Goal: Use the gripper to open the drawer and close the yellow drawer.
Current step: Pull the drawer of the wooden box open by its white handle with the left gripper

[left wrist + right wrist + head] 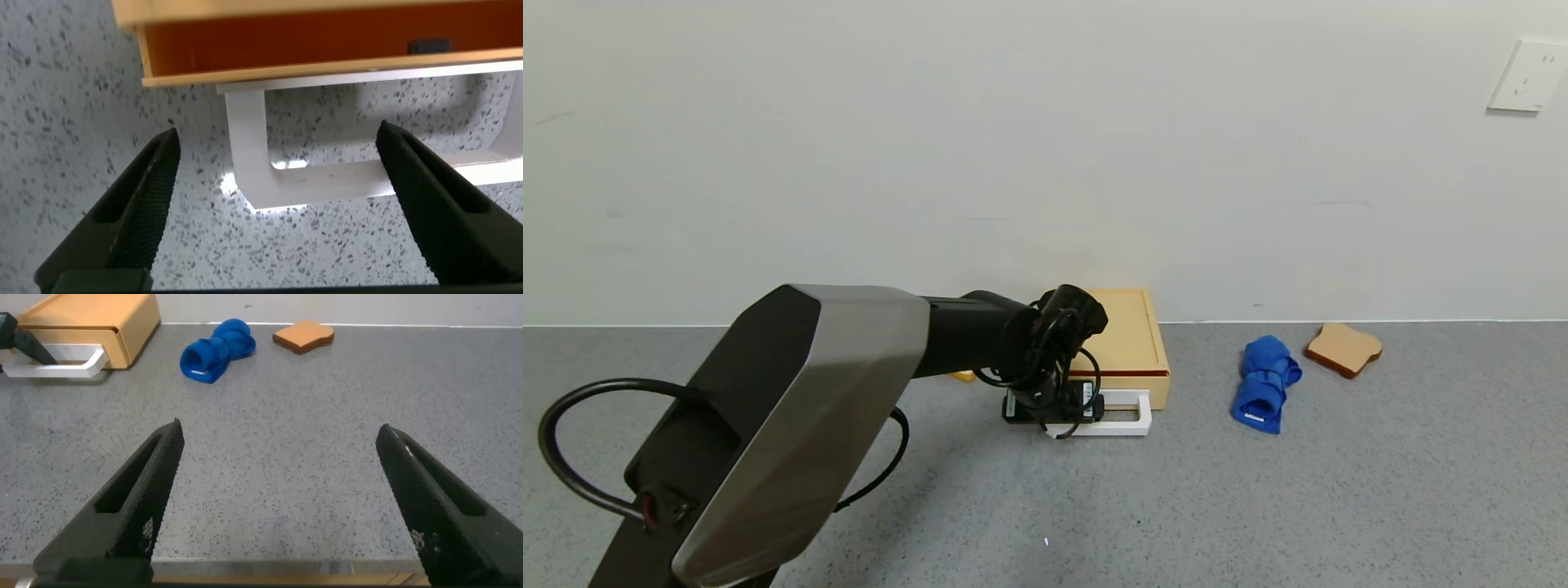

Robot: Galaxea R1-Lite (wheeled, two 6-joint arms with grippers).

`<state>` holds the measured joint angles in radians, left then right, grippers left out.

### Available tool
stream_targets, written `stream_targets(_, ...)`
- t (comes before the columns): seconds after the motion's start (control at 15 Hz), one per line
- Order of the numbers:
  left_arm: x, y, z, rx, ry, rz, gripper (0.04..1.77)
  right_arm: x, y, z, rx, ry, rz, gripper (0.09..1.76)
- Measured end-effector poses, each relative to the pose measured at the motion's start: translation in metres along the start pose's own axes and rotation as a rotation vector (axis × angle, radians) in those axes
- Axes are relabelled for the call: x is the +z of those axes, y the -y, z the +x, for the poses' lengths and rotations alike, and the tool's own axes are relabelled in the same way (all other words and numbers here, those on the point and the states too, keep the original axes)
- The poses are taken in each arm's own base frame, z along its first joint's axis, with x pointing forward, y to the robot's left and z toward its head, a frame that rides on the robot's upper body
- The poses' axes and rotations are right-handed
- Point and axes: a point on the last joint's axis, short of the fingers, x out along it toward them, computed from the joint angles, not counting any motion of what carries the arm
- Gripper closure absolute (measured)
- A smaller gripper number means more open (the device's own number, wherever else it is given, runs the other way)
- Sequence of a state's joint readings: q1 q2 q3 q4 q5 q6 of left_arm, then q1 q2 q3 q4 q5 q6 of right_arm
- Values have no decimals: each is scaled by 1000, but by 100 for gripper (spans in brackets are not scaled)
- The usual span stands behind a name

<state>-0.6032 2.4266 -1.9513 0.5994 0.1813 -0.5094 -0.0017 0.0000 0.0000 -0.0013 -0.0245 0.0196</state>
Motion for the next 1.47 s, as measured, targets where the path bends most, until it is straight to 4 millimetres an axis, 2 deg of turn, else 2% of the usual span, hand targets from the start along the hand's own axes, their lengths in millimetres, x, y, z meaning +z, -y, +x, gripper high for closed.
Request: stream_targets(1.47, -51, 19, -12, 49, -140, -15, 9, 0, 0, 0, 0, 0, 0, 12)
